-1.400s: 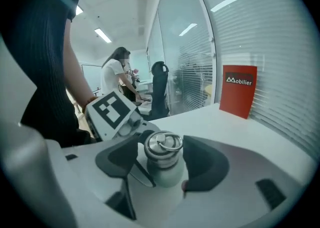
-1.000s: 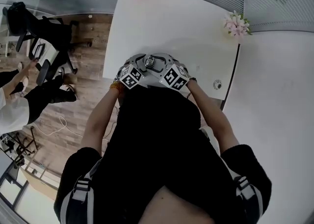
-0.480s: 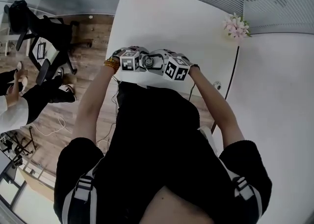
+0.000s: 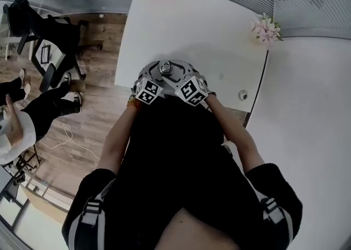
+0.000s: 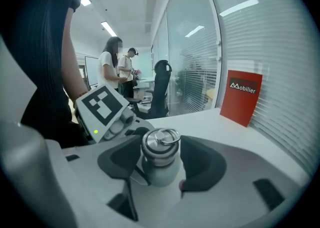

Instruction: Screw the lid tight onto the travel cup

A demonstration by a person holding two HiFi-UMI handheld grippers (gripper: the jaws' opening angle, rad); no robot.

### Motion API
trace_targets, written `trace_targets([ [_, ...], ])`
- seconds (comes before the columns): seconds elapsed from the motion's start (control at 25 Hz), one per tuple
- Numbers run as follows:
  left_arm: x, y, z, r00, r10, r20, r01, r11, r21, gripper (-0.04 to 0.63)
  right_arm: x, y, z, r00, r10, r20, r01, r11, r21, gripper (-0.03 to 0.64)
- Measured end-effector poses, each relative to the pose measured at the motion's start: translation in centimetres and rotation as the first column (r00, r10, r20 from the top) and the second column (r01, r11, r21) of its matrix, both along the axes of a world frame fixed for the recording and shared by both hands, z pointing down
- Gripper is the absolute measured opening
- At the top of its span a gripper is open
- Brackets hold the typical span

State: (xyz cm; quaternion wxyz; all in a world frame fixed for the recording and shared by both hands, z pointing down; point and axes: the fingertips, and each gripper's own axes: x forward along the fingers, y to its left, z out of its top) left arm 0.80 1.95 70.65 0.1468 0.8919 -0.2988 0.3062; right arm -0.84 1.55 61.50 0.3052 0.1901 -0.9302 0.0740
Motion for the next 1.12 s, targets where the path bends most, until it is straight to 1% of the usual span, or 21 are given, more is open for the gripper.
trace_targets([
  [0.08, 0.0, -0.1, 0.0, 0.999, -0.035, -0.002, 0.035, 0.999, 0.003, 0.348, 0.0, -0.1, 0.2, 1.0, 0.001, -0.002, -0.001, 1.0, 0.002, 0.239],
  [0.16, 0.0, 0.0, 0.1, 1.0, -0.004, 0.002, 0.004, 1.0, 0.0, 0.345, -0.1, 0.0, 0.3, 1.0, -0.022, 0.004, 0.022, 1.0, -0.008, 0.237],
  [0.28, -0.2, 0.1, 0.4, 0.99, 0.136, 0.028, -0.135, 0.991, -0.021, 0.344, -0.4, 0.1, 0.5, 0.994, -0.109, -0.002, 0.109, 0.994, -0.015, 0.235],
  [0.36, -0.2, 0.0, 0.6, 0.961, 0.272, 0.052, -0.27, 0.962, -0.048, 0.344, -0.5, 0.0, 0.5, 0.982, -0.19, -0.015, 0.19, 0.982, -0.017, 0.233],
  [0.4, -0.2, 0.0, 0.7, 0.935, 0.348, 0.066, -0.344, 0.937, -0.063, 0.344, -0.5, 0.0, 0.6, 0.973, -0.232, -0.021, 0.231, 0.973, -0.02, 0.233],
  [0.44, -0.2, 0.0, 0.7, 0.901, 0.427, 0.081, -0.421, 0.904, -0.08, 0.344, -0.6, 0.0, 0.6, 0.962, -0.272, -0.028, 0.272, 0.962, -0.023, 0.233],
  [0.48, -0.3, -0.1, 0.7, 0.857, 0.506, 0.1, -0.497, 0.862, -0.099, 0.345, -0.7, -0.1, 0.5, 0.95, -0.31, -0.036, 0.31, 0.951, -0.024, 0.233],
  [0.56, -0.6, -0.1, 0.8, 0.749, 0.648, 0.138, -0.633, 0.762, -0.137, 0.345, -1.0, -0.1, 0.5, 0.927, -0.372, -0.05, 0.372, 0.928, -0.024, 0.233],
  [0.6, -0.7, -0.1, 0.8, 0.697, 0.701, 0.152, -0.684, 0.713, -0.152, 0.345, -1.2, -0.1, 0.5, 0.918, -0.393, -0.055, 0.392, 0.92, -0.024, 0.233],
  [0.64, -0.8, -0.1, 0.7, 0.657, 0.737, 0.158, -0.719, 0.676, -0.162, 0.345, -1.4, -0.1, 0.5, 0.912, -0.405, -0.059, 0.404, 0.914, -0.025, 0.233],
  [0.68, -0.9, -0.1, 0.7, 0.633, 0.758, 0.157, -0.74, 0.652, -0.167, 0.345, -1.5, -0.2, 0.5, 0.91, -0.411, -0.06, 0.41, 0.912, -0.026, 0.233],
  [0.72, -0.9, -0.1, 0.6, 0.625, 0.766, 0.152, -0.748, 0.643, -0.165, 0.345, -1.5, -0.2, 0.5, 0.909, -0.412, -0.061, 0.411, 0.911, -0.024, 0.233],
  [0.76, -0.9, -0.1, 0.5, 0.631, 0.762, 0.144, -0.746, 0.647, -0.158, 0.347, -1.5, -0.2, 0.4, 0.911, -0.409, -0.061, 0.408, 0.913, -0.019, 0.233],
  [0.8, -0.9, -0.2, 0.5, 0.65, 0.748, 0.135, -0.733, 0.663, -0.149, 0.348, -1.4, -0.2, 0.3, 0.913, -0.402, -0.062, 0.402, 0.915, -0.009, 0.233],
  [0.84, -0.9, -0.3, 0.5, 0.68, 0.722, 0.126, -0.709, 0.692, -0.138, 0.353, -1.4, -0.2, 0.3, 0.918, -0.391, -0.064, 0.392, 0.92, 0.006, 0.238],
  [0.88, -1.0, -0.5, 0.5, 0.723, 0.681, 0.116, -0.669, 0.732, -0.126, 0.365, -1.2, -0.3, 0.1, 0.927, -0.371, -0.062, 0.372, 0.928, 0.021, 0.241],
  [0.92, -1.1, -0.7, 0.5, 0.774, 0.624, 0.104, -0.615, 0.781, -0.113, 0.389, -1.1, -0.4, 0.0, 0.94, -0.338, -0.051, 0.34, 0.94, 0.031, 0.252],
  [1.0, -1.4, -0.8, 0.5, 0.881, 0.469, 0.06, -0.463, 0.882, -0.086, 0.396, -0.8, -0.7, -0.6, 0.97, -0.243, 0.0, 0.242, 0.97, 0.033, 0.27],
  [1.04, -1.5, -0.7, 0.5, 0.926, 0.377, 0.032, -0.374, 0.924, -0.073, 0.396, -0.7, -0.7, -0.8, 0.981, -0.192, 0.025, 0.191, 0.981, 0.03, 0.27],
  [1.08, -1.4, -0.5, 0.5, 0.958, 0.287, 0.006, -0.286, 0.956, -0.062, 0.396, -0.6, -0.6, -0.9, 0.988, -0.15, 0.04, 0.149, 0.988, 0.029, 0.268],
  [1.12, -1.4, -0.3, 0.4, 0.979, 0.206, -0.014, -0.206, 0.977, -0.049, 0.394, -0.6, -0.4, -0.8, 0.992, -0.119, 0.046, 0.117, 0.993, 0.031, 0.265],
])
